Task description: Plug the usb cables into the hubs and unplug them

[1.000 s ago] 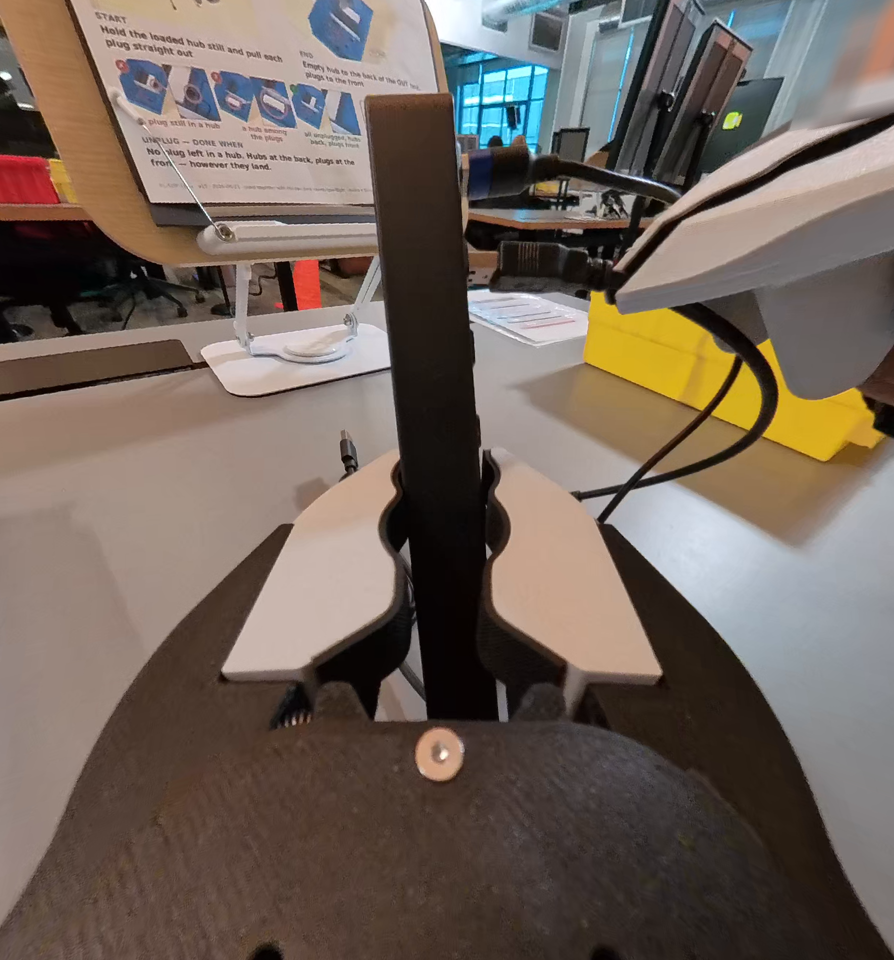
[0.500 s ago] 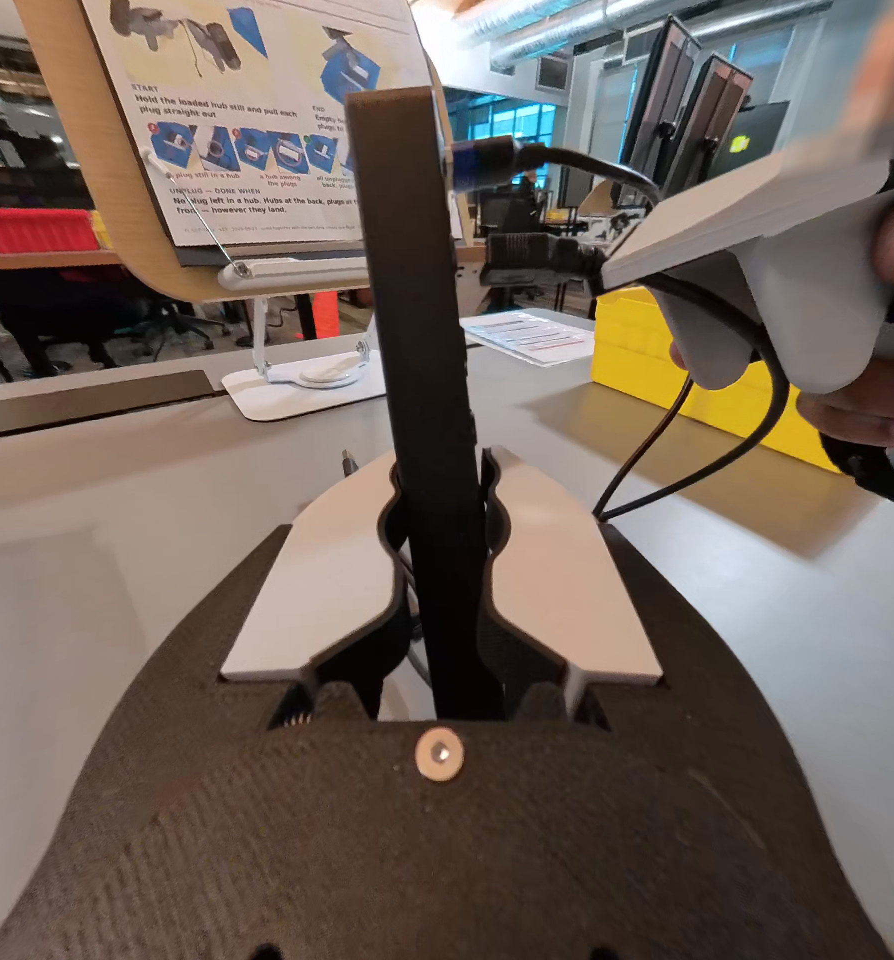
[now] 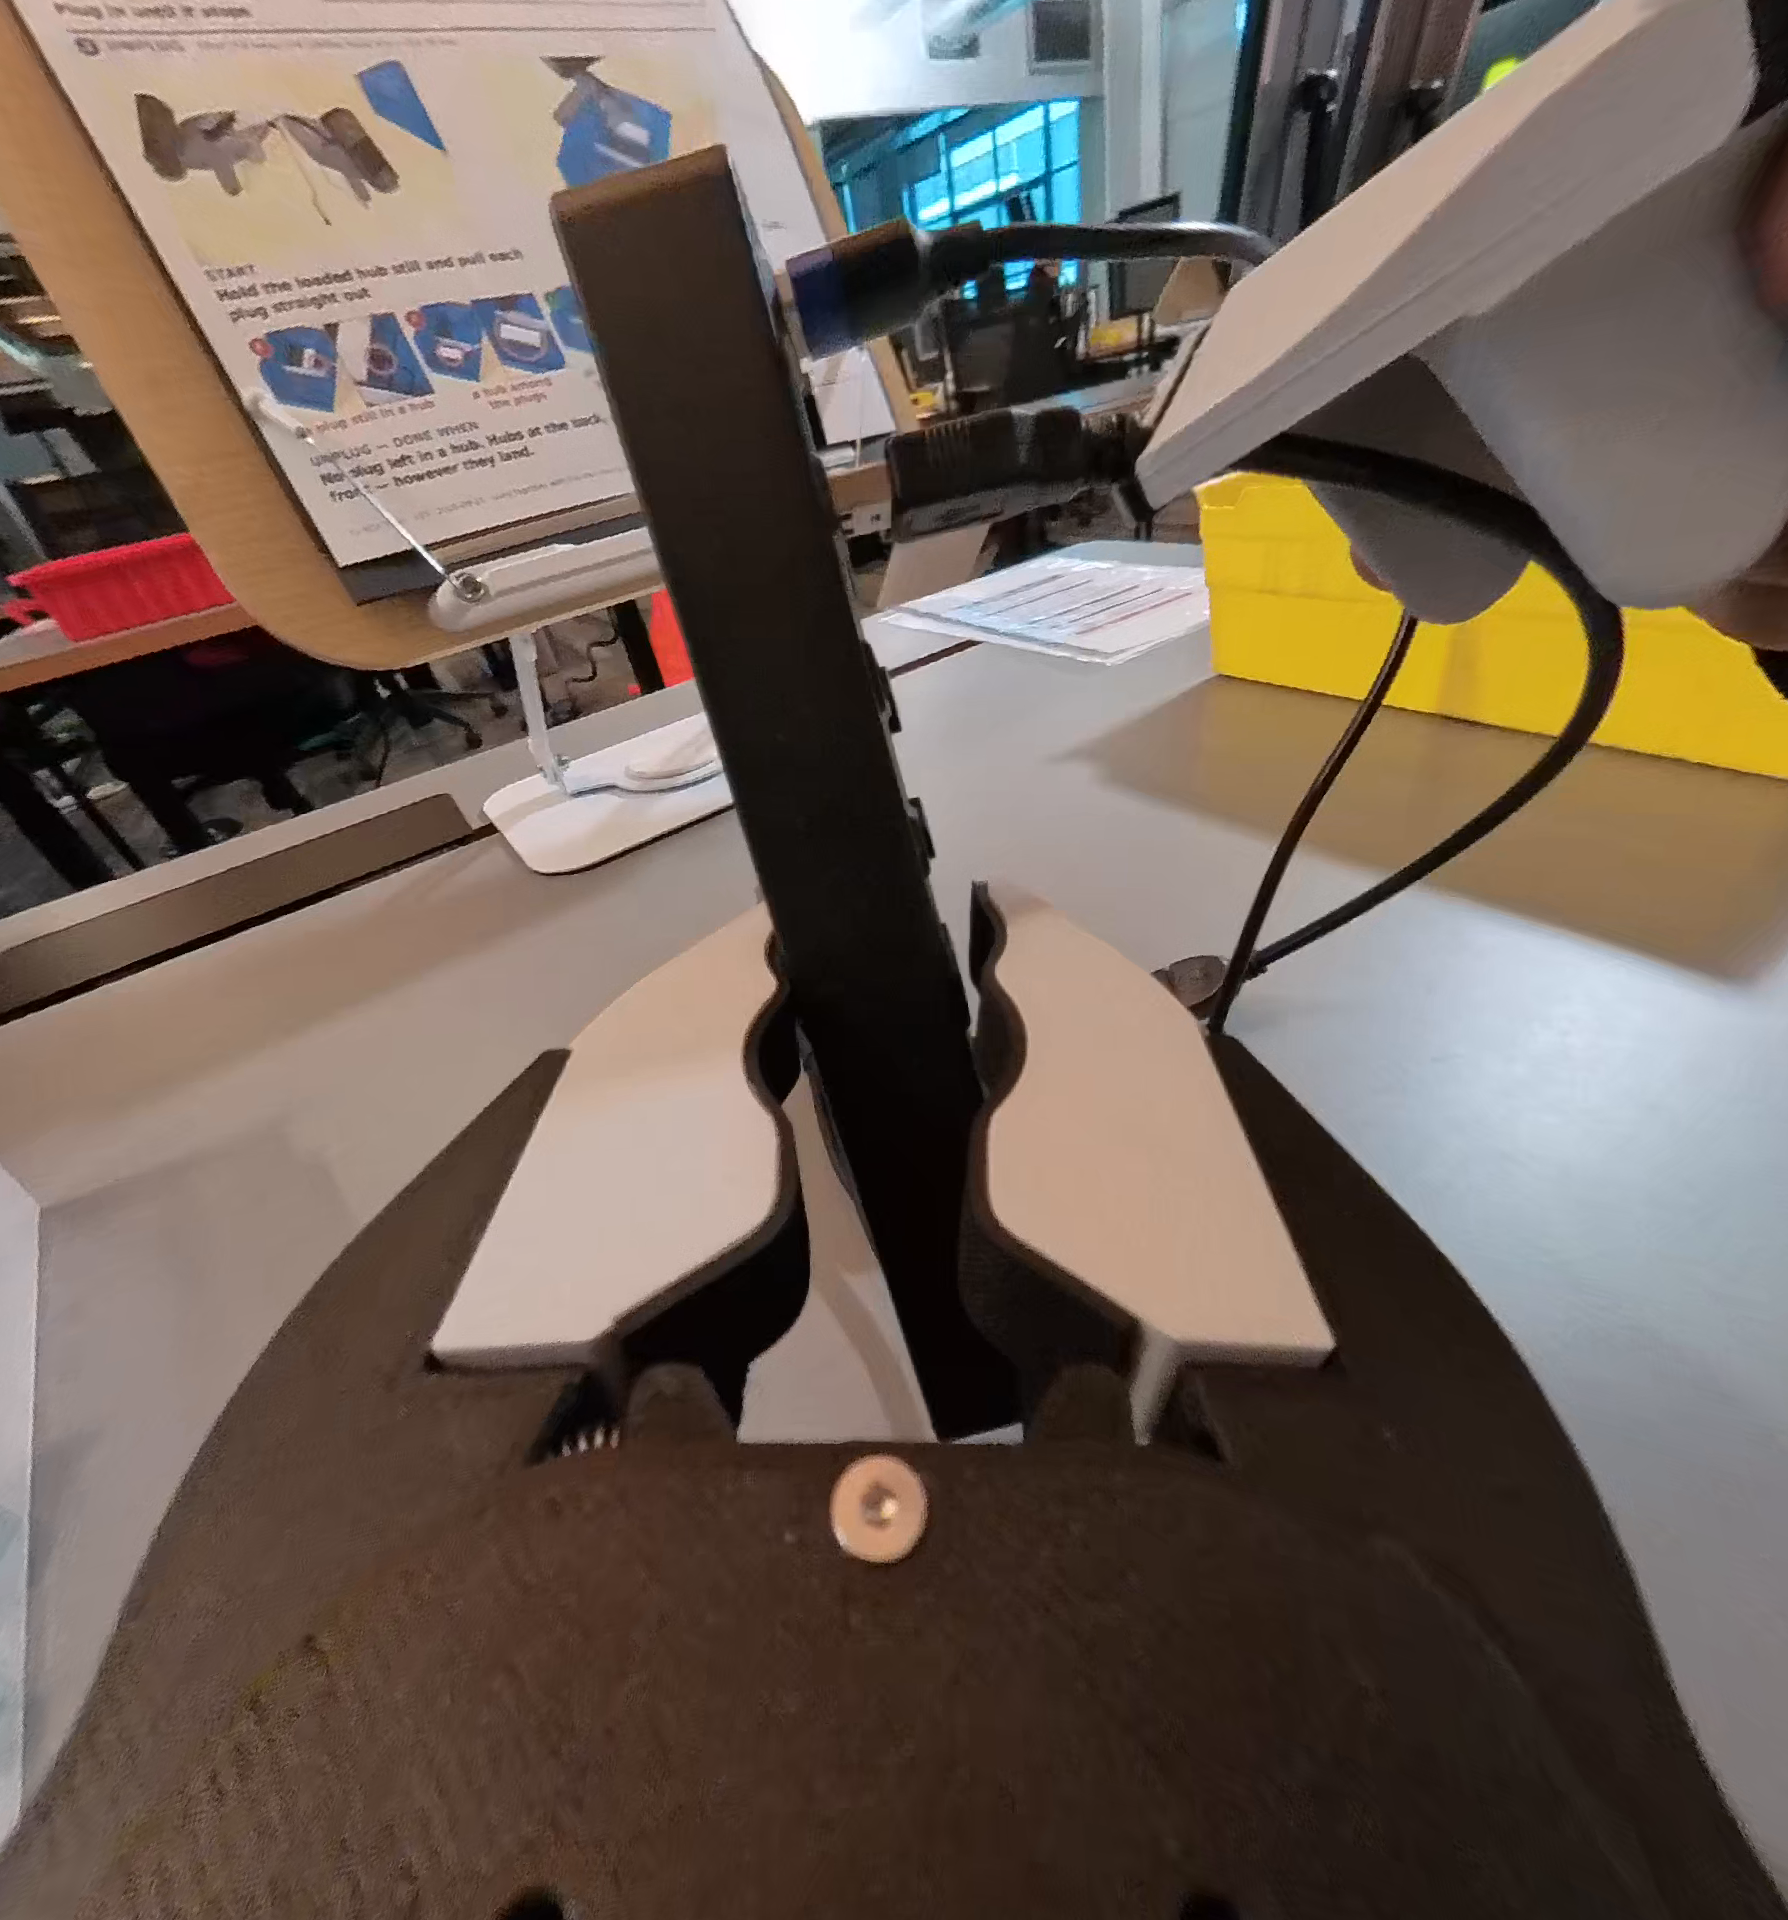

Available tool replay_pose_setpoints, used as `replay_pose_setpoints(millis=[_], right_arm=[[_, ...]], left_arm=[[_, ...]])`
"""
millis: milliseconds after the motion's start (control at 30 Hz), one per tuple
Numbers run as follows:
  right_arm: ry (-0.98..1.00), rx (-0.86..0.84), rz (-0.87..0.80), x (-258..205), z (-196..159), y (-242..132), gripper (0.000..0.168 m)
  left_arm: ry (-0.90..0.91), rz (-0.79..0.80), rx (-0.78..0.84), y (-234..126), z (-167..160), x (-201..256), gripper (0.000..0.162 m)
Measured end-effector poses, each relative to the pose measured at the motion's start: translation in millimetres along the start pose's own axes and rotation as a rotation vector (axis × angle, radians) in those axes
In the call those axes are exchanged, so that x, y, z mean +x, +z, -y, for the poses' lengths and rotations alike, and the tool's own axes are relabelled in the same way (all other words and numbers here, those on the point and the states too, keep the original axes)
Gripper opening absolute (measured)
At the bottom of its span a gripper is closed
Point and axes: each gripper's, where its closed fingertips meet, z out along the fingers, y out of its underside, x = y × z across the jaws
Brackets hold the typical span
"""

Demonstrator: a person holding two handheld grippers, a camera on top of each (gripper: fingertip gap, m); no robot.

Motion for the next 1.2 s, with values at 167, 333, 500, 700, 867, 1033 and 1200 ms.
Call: replay_pose_setpoints(millis=[167,333,500,700,867,1033,1200], right_arm=[[0.031,0.0,0.025,2,1,-3,0.004],[0.003,-0.031,0.027,-2,-3,0,0.005],[-0.058,-0.063,0.031,-12,-8,7,0.005],[-0.126,-0.087,0.009,-19,-9,9,0.005],[-0.141,-0.099,0.009,-21,-11,10,0.005],[-0.156,-0.086,0.011,-23,-11,11,0.005],[-0.151,-0.082,0.013,-23,-11,11,0.005]], left_arm=[[-0.037,-0.064,0.044,-3,8,4,0.039],[-0.222,-0.122,0.117,-8,21,-3,0.041],[-0.181,-0.099,0.12,-10,23,-7,0.042],[-0.122,-0.036,0.169,-14,29,-11,0.036],[-0.079,-0.012,0.166,-15,30,-12,0.033],[-0.01,0.061,0.161,-18,31,-13,0.029],[-0.034,0.071,0.156,-19,29,-13,0.029]])
